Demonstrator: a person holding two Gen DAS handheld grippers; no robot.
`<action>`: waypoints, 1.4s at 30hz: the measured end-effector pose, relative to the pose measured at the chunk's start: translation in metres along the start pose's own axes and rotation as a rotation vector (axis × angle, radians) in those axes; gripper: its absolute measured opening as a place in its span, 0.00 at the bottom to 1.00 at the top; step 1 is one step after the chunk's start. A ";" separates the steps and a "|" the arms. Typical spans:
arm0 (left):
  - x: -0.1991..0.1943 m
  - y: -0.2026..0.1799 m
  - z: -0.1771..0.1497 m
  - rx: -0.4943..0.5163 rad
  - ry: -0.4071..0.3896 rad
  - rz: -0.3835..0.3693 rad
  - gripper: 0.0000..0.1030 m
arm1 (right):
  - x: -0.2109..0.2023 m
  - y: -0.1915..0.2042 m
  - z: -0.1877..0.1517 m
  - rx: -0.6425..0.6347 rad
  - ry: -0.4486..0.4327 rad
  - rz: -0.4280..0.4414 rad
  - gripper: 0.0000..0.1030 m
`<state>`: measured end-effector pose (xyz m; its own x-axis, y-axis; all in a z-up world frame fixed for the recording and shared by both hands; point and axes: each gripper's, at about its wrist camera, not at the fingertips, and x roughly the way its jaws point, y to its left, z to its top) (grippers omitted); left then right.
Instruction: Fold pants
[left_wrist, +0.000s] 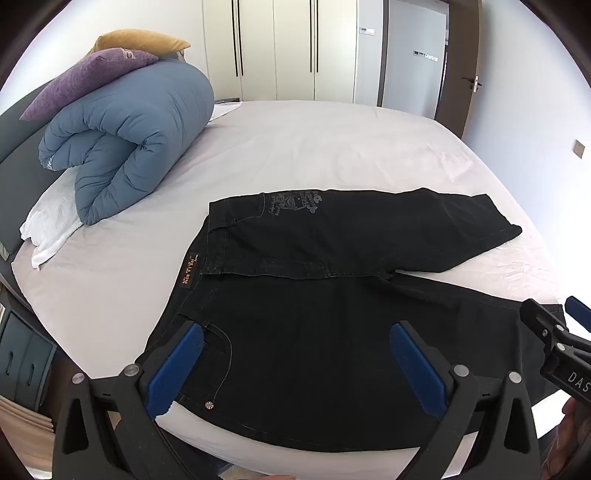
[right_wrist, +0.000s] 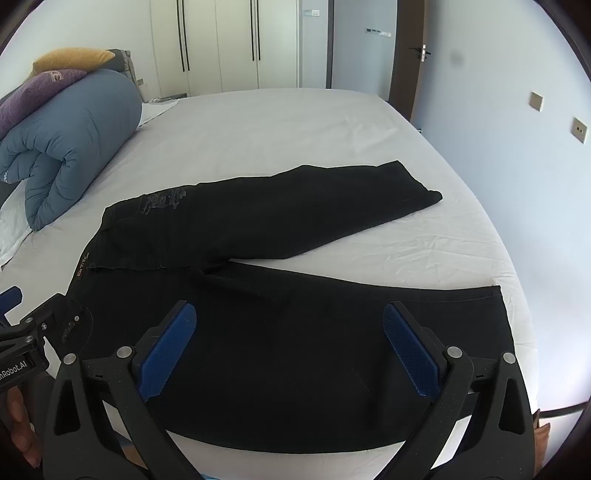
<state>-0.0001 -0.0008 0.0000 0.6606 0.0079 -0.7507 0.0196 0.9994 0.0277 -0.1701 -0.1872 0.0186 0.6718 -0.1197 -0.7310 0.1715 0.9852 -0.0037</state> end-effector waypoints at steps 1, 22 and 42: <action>0.000 -0.001 0.000 0.002 -0.001 0.003 1.00 | 0.000 0.000 0.000 -0.001 0.001 0.002 1.00; 0.002 0.000 -0.007 -0.007 0.005 -0.014 1.00 | 0.006 0.000 -0.005 -0.001 0.016 0.004 1.00; 0.005 0.003 -0.011 -0.011 0.008 -0.010 1.00 | 0.011 0.009 -0.008 -0.008 0.022 0.002 1.00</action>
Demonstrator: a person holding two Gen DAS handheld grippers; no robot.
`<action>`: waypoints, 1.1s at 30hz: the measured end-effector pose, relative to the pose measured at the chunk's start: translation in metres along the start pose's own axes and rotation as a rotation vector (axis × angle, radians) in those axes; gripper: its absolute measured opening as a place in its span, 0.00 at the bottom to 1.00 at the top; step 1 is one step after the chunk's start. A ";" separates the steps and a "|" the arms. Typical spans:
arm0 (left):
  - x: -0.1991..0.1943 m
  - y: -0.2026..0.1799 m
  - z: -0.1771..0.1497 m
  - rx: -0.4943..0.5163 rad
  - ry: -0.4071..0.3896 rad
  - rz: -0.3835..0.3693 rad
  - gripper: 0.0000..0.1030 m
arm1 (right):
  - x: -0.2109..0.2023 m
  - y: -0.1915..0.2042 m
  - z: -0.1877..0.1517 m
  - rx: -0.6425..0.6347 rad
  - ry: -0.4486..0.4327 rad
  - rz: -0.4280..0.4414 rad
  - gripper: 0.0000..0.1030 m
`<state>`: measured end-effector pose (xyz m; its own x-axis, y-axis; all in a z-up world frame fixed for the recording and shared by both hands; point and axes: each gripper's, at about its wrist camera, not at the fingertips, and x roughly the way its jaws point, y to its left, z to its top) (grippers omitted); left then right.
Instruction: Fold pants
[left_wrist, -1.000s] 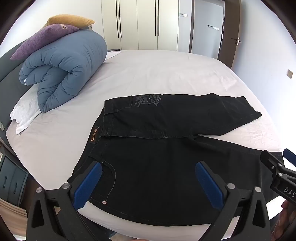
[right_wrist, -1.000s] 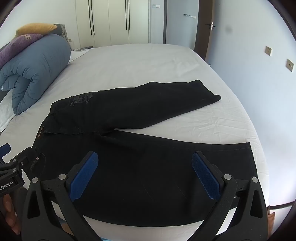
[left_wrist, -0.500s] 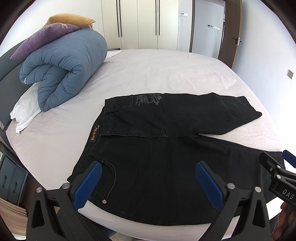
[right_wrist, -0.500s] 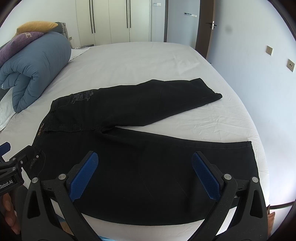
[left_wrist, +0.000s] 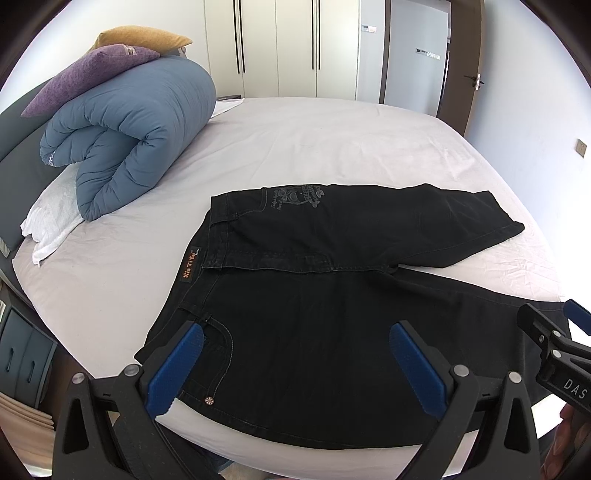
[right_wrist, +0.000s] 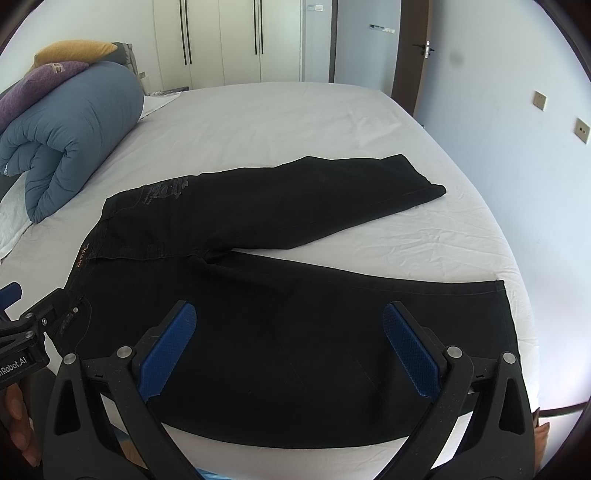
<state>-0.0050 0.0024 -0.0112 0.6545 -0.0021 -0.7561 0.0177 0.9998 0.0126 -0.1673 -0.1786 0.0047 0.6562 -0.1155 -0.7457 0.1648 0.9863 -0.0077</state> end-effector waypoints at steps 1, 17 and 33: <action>0.000 0.000 0.000 0.000 0.001 0.001 1.00 | 0.000 0.000 0.000 -0.001 0.000 -0.001 1.00; 0.000 0.001 0.000 0.001 0.001 0.002 1.00 | 0.000 -0.001 0.000 0.000 0.001 0.001 1.00; 0.000 0.000 0.000 0.001 0.002 0.002 1.00 | 0.003 0.004 -0.003 -0.001 0.004 0.002 1.00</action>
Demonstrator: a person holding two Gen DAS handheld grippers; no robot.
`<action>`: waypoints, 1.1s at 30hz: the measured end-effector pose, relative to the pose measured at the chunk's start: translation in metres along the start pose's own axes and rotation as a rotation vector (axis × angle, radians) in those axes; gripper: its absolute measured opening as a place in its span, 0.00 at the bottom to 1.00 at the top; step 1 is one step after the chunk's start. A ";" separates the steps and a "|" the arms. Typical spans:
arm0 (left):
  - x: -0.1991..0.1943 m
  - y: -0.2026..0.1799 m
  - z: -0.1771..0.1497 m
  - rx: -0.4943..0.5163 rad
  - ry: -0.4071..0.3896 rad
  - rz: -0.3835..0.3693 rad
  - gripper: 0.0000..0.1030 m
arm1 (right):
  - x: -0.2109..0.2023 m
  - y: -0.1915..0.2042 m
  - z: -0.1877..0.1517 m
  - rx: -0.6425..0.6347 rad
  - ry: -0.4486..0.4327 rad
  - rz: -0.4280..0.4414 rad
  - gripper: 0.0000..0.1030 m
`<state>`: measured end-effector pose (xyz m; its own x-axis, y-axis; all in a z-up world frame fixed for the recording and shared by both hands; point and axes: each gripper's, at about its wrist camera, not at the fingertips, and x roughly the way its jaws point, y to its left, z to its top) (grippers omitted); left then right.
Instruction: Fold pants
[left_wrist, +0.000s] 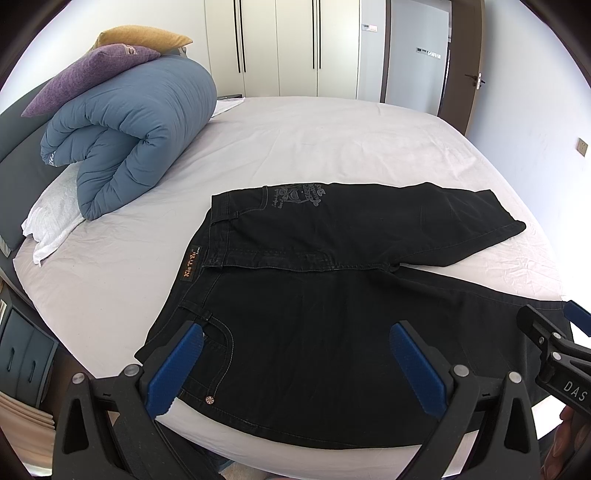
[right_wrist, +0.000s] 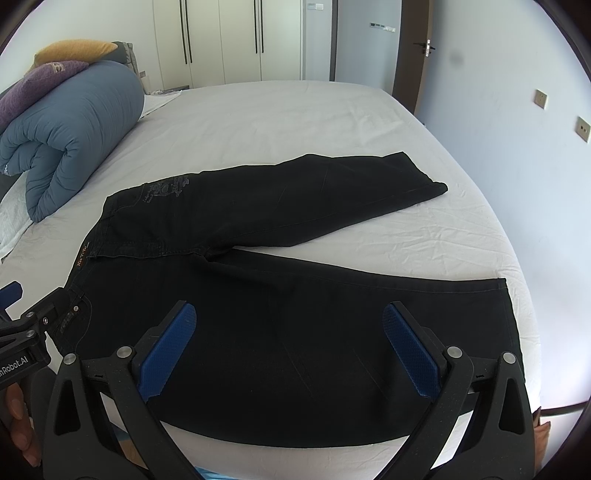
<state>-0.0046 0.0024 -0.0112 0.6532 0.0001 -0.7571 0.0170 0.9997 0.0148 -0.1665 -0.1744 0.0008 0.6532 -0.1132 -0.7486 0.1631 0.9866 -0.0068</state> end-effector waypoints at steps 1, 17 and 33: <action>0.000 0.000 0.000 0.000 0.000 0.000 1.00 | 0.001 0.001 -0.001 -0.001 0.000 0.000 1.00; 0.000 0.000 0.000 0.001 0.002 0.001 1.00 | 0.001 0.007 -0.007 -0.005 0.004 0.004 1.00; 0.019 0.011 0.010 0.079 -0.054 -0.010 1.00 | 0.022 0.009 0.008 -0.066 0.024 0.087 1.00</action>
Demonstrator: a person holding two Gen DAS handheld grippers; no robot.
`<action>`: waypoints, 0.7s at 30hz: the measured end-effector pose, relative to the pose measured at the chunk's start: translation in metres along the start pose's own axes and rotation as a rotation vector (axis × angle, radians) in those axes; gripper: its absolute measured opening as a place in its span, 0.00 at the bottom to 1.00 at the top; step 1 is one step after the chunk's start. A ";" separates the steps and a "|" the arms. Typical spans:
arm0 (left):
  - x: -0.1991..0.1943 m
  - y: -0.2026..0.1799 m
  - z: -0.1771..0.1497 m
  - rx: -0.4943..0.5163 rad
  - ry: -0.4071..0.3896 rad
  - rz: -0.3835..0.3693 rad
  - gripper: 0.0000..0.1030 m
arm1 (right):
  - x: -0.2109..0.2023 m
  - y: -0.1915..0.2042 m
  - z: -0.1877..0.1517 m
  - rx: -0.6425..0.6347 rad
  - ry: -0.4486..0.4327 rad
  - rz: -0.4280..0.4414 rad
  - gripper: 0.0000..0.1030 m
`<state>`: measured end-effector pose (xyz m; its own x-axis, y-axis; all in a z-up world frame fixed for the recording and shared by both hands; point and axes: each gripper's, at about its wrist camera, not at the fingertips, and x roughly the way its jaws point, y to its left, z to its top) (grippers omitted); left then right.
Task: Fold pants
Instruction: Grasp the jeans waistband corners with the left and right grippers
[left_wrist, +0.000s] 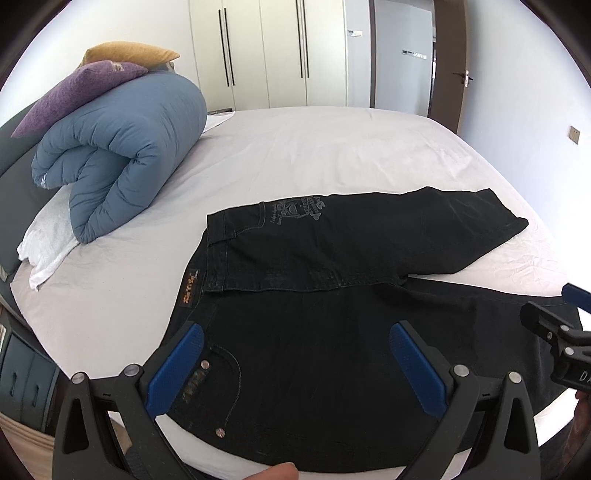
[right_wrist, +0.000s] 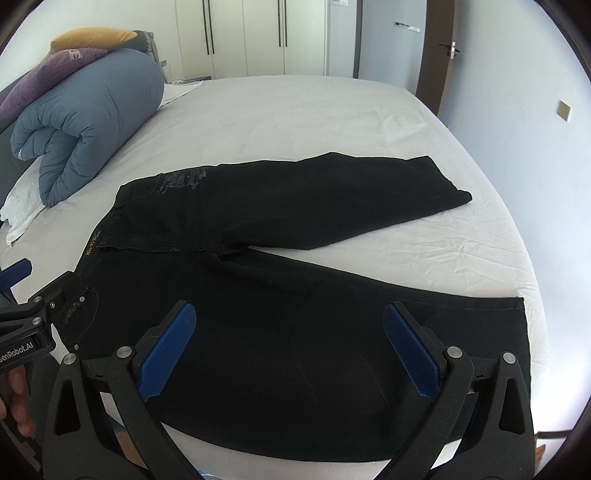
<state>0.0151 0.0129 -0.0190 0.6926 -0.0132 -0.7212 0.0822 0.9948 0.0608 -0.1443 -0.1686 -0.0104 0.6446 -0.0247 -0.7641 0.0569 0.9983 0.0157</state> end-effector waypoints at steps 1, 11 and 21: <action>0.007 0.005 0.007 0.011 0.007 -0.008 1.00 | 0.006 -0.001 0.008 -0.010 0.006 0.017 1.00; 0.128 0.056 0.102 0.170 0.137 -0.137 1.00 | 0.077 0.001 0.100 -0.232 0.006 0.194 1.00; 0.278 0.119 0.185 0.410 0.289 -0.205 0.89 | 0.173 0.012 0.170 -0.457 0.093 0.381 0.93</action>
<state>0.3495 0.1093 -0.0844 0.4124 -0.1165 -0.9035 0.5079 0.8527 0.1218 0.0977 -0.1700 -0.0331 0.4842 0.3235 -0.8129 -0.5122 0.8581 0.0364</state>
